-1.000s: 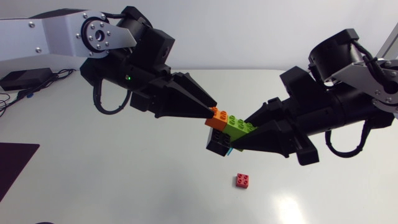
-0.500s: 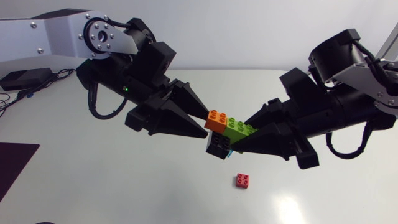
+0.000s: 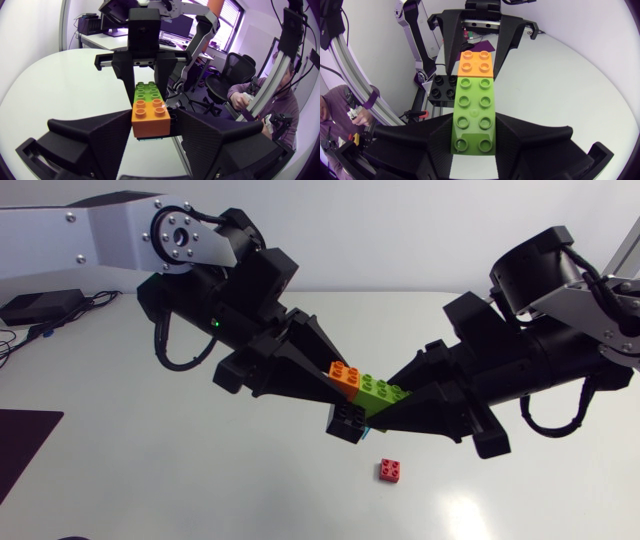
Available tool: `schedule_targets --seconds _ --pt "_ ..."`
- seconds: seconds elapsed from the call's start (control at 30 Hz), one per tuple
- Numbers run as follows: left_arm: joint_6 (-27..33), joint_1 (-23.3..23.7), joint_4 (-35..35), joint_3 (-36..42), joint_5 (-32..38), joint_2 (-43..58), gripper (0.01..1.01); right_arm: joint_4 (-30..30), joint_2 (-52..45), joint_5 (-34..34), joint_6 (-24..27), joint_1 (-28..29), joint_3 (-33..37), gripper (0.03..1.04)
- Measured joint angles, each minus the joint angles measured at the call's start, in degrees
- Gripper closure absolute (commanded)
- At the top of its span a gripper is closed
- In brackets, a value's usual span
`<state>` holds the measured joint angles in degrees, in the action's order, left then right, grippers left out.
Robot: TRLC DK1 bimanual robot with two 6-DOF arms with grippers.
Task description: Disassemble duplo
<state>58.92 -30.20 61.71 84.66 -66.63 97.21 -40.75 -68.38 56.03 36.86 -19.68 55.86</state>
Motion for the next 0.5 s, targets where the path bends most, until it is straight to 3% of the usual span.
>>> schedule_targets --seconds 0.27,0.5 --pt "-0.8 0.0 0.5 1.0 0.6 1.0 0.784 0.6 0.8 -2.7 -1.3 -1.8 -1.0 0.91" --pt "-2.9 0.1 3.7 8.7 -1.8 1.8 0.785 4.0 2.6 -10.8 -1.6 -8.7 -4.5 0.91"
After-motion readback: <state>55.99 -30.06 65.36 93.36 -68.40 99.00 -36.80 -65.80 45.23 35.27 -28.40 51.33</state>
